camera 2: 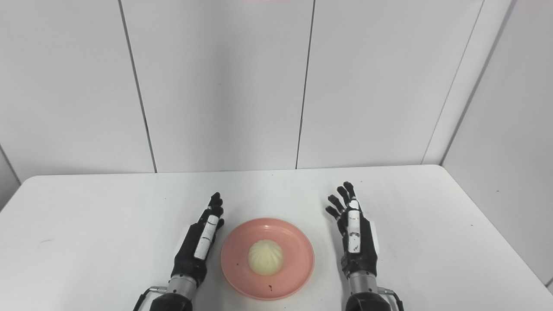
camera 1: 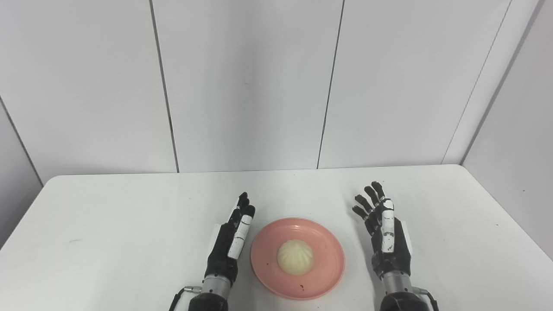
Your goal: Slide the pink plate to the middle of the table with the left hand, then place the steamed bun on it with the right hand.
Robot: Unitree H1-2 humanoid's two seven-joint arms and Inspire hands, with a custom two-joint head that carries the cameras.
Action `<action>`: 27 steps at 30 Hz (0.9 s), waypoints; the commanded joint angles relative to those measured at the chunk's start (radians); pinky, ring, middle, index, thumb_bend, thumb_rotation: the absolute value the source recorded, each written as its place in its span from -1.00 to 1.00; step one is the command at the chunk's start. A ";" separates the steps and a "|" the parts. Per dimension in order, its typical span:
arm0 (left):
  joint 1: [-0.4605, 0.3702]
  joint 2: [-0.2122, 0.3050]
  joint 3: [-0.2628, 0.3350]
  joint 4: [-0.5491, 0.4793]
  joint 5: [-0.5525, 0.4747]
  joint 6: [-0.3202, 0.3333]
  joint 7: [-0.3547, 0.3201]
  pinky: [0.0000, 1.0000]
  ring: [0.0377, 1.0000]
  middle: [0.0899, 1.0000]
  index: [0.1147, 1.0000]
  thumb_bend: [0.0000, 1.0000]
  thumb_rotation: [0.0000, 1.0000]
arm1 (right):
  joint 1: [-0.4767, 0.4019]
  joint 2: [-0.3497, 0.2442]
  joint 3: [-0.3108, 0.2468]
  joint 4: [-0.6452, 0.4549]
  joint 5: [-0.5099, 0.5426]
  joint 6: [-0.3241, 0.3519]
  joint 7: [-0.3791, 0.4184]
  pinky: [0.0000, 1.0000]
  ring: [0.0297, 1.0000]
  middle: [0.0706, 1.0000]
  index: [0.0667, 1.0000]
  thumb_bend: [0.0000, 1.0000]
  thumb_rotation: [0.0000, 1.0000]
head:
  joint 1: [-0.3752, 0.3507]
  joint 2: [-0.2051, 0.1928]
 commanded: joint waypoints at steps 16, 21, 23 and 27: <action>0.008 -0.007 0.004 -0.019 0.025 -0.038 0.051 1.00 1.00 1.00 1.00 0.42 0.85 | 0.060 0.014 0.079 0.003 -0.066 0.059 0.029 0.98 0.98 0.96 0.92 0.75 0.84 | 0.003 0.006; 0.007 -0.010 0.002 -0.014 0.026 -0.042 0.054 1.00 1.00 1.00 1.00 0.44 0.84 | 0.056 0.022 0.063 0.006 -0.059 0.082 0.015 1.00 0.99 0.96 0.92 0.73 0.83 | 0.009 0.007; 0.006 -0.013 0.002 -0.013 0.024 -0.041 0.054 1.00 1.00 1.00 1.00 0.43 0.84 | 0.054 0.019 0.064 0.004 -0.073 0.105 0.005 0.95 0.97 0.96 0.92 0.70 0.89 | 0.014 0.006; 0.006 -0.016 0.000 -0.014 0.024 -0.040 0.054 1.00 1.00 1.00 1.00 0.45 0.85 | 0.054 0.015 0.062 -0.003 -0.083 0.139 -0.002 0.91 0.95 0.96 0.92 0.67 0.89 | 0.029 0.007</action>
